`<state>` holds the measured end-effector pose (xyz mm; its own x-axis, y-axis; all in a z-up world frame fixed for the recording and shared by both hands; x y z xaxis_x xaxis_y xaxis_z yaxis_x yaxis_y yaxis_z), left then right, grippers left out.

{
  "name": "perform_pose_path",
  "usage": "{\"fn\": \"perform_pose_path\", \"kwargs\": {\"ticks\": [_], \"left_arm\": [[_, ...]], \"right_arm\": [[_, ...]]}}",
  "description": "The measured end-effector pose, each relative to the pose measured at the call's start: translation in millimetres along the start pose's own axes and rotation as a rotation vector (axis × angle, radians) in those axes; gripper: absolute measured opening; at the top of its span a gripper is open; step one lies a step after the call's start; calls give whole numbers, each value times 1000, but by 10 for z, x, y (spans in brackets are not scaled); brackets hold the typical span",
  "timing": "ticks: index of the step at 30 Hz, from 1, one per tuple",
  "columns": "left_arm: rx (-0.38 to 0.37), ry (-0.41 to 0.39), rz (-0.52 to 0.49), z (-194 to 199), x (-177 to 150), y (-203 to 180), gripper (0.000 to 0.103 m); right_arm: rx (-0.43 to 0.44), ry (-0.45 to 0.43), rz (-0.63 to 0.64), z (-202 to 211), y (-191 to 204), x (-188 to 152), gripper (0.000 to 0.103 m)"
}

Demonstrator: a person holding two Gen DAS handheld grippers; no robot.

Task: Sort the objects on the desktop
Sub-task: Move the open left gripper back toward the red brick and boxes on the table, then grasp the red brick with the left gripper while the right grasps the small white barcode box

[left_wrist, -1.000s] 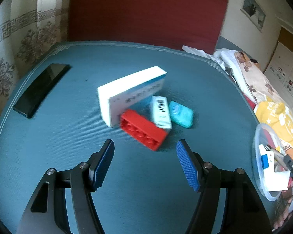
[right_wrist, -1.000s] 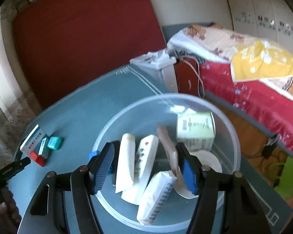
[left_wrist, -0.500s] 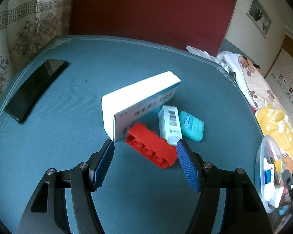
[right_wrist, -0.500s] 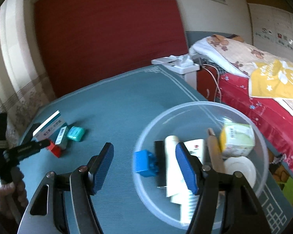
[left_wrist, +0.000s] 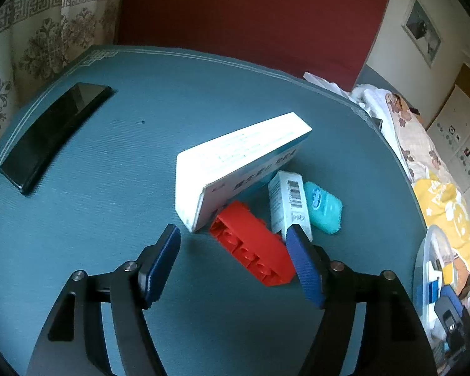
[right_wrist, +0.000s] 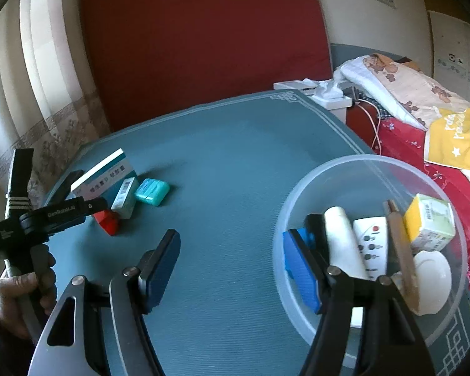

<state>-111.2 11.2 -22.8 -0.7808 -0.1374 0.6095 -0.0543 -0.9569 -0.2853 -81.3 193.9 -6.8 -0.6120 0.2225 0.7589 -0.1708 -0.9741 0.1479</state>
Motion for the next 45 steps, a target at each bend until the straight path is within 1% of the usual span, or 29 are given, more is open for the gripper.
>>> {"fn": "perform_pose_path", "kwargs": {"ticks": [7,13,16,22,26,28,30,31,32,33,34,35,36,39,42,45], "left_arm": [[17,6,10,138,-106,193,80],[86,-9,6,264,-139,343,80],[91,-8,-5,256,-124,329,80],[84,6,-66,114,-127,178,80],[86,31,-82,-20,-140,142,80],[103,21,-95,-41,-150,140,75],[129,8,-112,-45,-156,153,62],[139,1,-119,-37,-167,153,60],[142,-8,-128,-27,-178,151,55],[142,-14,-133,-22,-186,151,47],[142,-18,-136,-16,-192,152,43],[137,-23,-135,-8,-199,152,35],[131,-24,-132,-3,-206,152,32],[112,-34,-114,21,-223,167,26],[104,-50,-99,59,-201,178,25],[97,-68,-87,113,-177,194,25]], "right_arm": [[25,25,8,-65,114,-67,73],[49,47,13,-129,181,-110,73],[61,55,11,-149,206,-125,73],[77,63,27,-184,278,-127,73],[117,86,23,-262,357,-123,73],[153,104,28,-325,434,-131,73],[178,120,30,-381,496,-142,73],[189,130,31,-417,522,-149,73],[196,140,33,-458,551,-153,73],[201,145,35,-490,569,-156,73],[207,150,39,-536,598,-147,73],[210,153,40,-564,611,-140,73],[213,157,43,-598,632,-127,73],[229,173,54,-694,686,-102,73],[247,180,74,-781,780,-90,72],[267,201,102,-899,927,-78,67]]}}
Point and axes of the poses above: each gripper's, at about its wrist camera, not at the fingertips, and z roughly against the way its jaws point, y to its left, x to its top, the point moved 7 cm from there along -z, roughly the way its jaws point, and after that the axes turned 2 degrees about -x, right-handed, at the moved point
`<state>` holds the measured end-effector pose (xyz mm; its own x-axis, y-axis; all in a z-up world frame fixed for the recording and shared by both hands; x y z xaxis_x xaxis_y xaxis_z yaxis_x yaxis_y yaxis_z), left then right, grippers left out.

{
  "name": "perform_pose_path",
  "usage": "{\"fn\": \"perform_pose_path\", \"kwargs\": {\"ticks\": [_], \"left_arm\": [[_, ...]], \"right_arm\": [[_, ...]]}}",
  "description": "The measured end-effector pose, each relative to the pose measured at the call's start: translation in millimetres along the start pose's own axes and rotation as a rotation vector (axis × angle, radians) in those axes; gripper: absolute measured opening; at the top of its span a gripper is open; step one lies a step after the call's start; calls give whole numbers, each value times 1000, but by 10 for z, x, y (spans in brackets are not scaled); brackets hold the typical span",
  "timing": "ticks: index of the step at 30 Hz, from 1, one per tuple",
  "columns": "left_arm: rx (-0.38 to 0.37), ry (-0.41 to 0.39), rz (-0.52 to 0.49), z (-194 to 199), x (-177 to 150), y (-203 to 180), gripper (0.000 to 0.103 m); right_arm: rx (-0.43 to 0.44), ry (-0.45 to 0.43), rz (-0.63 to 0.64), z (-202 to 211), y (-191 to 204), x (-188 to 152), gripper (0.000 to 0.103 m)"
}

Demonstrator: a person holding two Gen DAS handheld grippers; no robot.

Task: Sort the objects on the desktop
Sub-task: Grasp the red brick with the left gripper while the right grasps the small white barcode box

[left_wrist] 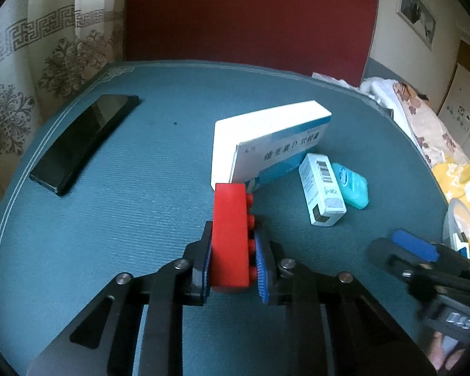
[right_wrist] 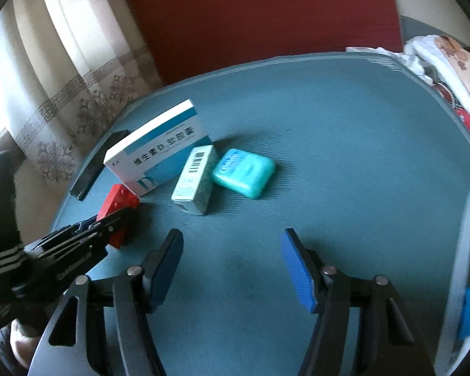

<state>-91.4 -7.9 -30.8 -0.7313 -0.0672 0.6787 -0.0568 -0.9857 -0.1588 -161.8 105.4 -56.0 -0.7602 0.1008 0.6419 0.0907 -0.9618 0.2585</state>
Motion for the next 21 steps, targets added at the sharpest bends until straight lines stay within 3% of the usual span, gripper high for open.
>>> {"fn": "perform_pose_path", "kwargs": {"ticks": [10,21], "left_arm": [[-2,-2,27,35,2,60,25],[4,26,39,-45,-45,77,25]], "right_arm": [[14,46,92,-381,285,233,50],[-13,35,118,-536,368,367,42]]}}
Point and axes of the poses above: each gripper's, at about its wrist camera, not at the fingertips, and z roughly against the way its jaws point, y to its left, x to its top, the point moved 7 cm from there along -z, roughly the way its jaws point, and after that the axes turned 2 degrees about -x, right-handed, at the moved point
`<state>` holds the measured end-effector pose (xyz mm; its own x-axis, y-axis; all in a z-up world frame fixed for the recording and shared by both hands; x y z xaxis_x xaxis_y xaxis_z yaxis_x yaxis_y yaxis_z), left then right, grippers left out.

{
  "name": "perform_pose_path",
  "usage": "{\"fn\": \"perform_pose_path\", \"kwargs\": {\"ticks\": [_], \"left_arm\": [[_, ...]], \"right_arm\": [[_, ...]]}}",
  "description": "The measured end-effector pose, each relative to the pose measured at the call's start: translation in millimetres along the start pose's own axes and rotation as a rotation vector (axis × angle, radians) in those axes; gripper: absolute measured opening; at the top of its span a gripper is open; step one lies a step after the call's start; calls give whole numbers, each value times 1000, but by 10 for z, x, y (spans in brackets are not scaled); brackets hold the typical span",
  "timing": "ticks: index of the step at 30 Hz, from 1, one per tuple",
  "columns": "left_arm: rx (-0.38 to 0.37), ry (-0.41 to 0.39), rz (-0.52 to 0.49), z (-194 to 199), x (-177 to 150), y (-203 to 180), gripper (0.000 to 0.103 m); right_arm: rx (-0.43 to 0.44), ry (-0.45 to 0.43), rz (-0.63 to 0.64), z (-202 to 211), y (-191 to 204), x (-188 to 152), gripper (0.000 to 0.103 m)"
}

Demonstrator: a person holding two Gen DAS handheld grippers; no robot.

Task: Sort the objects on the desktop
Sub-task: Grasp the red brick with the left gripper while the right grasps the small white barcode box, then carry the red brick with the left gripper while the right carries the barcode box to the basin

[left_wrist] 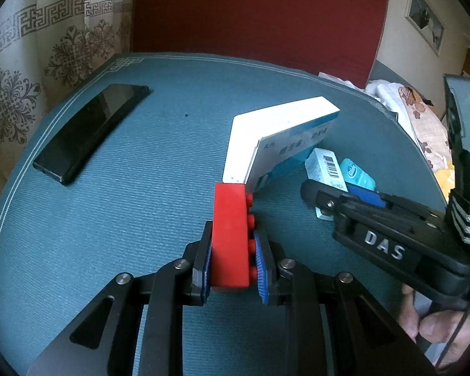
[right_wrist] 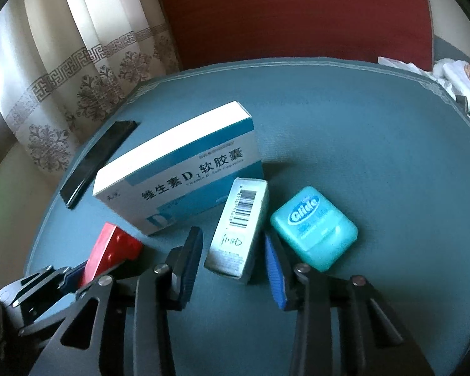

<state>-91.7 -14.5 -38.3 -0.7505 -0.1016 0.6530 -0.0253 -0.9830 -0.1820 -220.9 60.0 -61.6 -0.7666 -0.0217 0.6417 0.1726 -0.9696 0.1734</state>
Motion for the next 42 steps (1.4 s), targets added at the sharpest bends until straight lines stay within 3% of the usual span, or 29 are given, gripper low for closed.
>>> {"fn": "perform_pose_path", "kwargs": {"ticks": [6,16,30,37,42], "left_arm": [[-8,2,11,-2,-14,12,25],[-72,-4,-1,59,-31,-128,25],[-172,-3,-10,124,-41,-308,25],[-234,-22,-81,262,-93,-569,25],[-221,-39,-135,338,-145,-707,25]], "right_arm": [[-79,-19,44,-14,7,22,26],[-73,-11,0,207,-84,-186,26],[-105,-65,-127,840,-372,-554,26],[-127,-89,-191,1023,-480,-614,26],[-165,-102,-211,1159,-590,-702,26]]}}
Point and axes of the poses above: each gripper's, at about its wrist camera, not at the fingertips, and z roughly against the way its jaws point, y to its left, x to its top, the point moved 7 cm from there along -z, roughly the way its jaws point, and after that the axes turned 2 degrees about -x, right-handed, at the moved point
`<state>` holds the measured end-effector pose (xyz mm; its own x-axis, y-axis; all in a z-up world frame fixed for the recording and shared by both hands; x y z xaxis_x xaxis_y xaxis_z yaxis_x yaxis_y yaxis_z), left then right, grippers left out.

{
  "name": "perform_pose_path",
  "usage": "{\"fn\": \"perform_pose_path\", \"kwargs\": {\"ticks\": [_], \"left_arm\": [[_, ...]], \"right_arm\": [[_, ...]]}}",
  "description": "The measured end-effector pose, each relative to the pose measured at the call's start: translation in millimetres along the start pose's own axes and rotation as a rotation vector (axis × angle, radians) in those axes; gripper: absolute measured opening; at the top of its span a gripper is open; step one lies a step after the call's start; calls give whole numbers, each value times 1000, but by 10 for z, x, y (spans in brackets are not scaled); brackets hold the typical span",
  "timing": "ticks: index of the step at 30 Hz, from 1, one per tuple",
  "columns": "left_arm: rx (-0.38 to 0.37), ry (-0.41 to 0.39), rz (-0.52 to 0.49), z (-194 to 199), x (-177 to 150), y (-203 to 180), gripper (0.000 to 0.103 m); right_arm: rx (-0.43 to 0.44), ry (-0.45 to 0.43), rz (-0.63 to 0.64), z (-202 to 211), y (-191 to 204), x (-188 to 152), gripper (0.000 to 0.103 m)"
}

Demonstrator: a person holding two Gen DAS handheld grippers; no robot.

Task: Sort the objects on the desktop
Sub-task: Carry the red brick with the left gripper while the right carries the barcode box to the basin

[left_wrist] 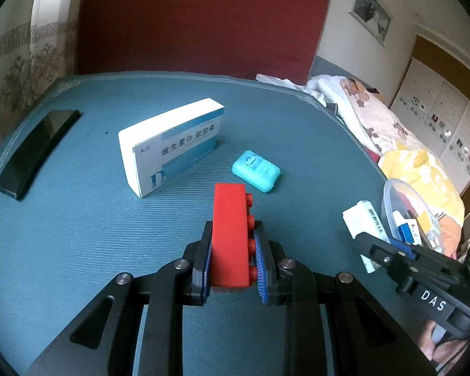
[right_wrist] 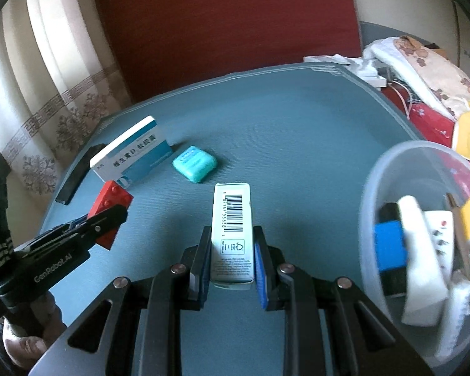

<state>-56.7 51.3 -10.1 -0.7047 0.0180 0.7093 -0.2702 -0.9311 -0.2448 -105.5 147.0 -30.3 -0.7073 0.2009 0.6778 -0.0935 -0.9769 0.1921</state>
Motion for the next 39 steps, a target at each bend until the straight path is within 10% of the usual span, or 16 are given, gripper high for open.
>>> {"fn": "perform_pose_path", "kwargs": {"ticks": [39], "left_arm": [[98,8,-229,10,-184,-835,25]], "right_arm": [[-99,-130,-210,601,-1054,-29,26]]}}
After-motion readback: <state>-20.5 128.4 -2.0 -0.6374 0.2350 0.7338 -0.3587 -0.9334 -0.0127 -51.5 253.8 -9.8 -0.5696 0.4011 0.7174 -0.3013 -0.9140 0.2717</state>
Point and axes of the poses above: each gripper's, at about its wrist camera, not at the fingertips, and z roughly against the way its jaws point, y to its left, x to its top, the point moved 7 cm from there along -z, roughly the way its jaws point, and after that the axes turned 2 degrees about -x, right-handed, at the moved point
